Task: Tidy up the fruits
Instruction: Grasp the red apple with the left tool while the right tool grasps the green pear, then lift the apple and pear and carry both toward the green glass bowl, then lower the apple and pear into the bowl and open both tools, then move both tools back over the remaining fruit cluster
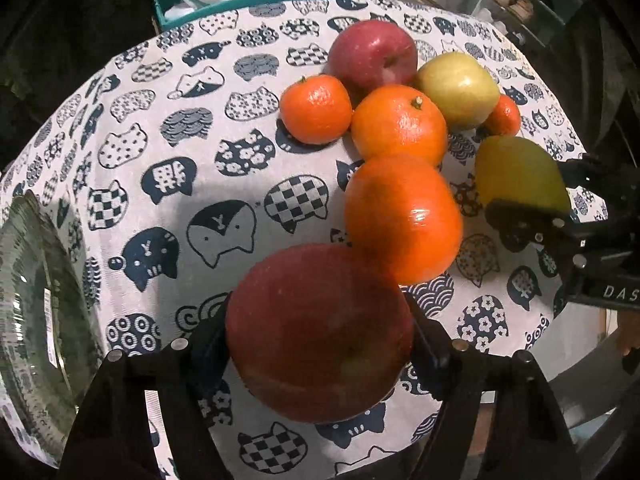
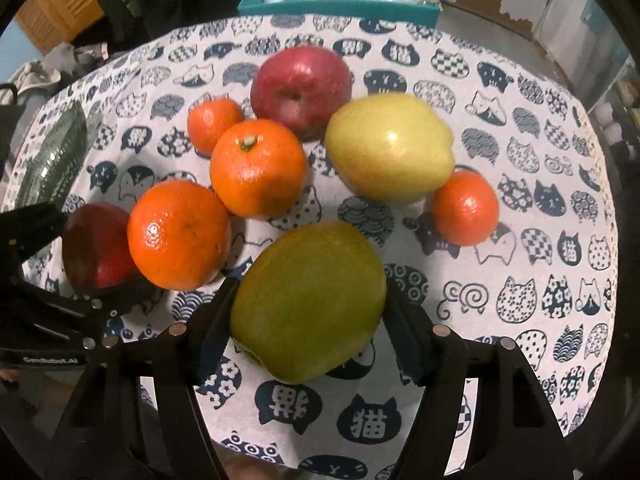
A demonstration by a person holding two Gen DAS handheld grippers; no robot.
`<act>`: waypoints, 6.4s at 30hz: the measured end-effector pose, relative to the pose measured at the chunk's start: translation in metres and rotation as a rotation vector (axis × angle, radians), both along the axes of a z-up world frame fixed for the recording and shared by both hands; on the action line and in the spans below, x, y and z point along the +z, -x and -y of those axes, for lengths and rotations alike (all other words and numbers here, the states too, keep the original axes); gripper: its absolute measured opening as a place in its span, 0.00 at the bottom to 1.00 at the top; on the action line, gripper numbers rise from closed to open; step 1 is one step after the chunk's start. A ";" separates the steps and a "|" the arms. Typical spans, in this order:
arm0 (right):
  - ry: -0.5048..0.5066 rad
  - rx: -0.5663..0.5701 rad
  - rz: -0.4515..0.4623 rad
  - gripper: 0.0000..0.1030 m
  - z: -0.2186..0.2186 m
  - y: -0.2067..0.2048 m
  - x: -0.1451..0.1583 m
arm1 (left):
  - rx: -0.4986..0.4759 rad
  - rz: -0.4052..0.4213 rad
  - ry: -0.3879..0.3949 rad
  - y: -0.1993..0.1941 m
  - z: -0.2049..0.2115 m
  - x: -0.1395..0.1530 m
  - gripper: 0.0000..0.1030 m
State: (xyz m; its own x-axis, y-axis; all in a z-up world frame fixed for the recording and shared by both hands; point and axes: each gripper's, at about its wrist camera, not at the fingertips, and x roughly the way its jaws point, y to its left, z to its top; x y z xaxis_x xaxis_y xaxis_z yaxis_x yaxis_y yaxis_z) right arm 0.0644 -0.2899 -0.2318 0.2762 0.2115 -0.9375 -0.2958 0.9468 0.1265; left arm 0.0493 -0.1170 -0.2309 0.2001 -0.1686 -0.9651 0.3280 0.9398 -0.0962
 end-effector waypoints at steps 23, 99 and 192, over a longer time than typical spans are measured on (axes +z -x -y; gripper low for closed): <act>-0.063 -0.014 0.282 0.67 -0.015 0.002 0.089 | 0.071 0.245 0.069 0.009 -0.022 0.095 0.75; -0.235 0.383 0.206 0.64 -0.287 -0.008 0.102 | 0.553 0.166 0.035 0.036 -0.265 0.054 0.75; -0.214 0.125 0.563 0.77 -0.130 0.018 0.211 | 0.369 0.426 0.113 0.043 -0.150 0.180 0.79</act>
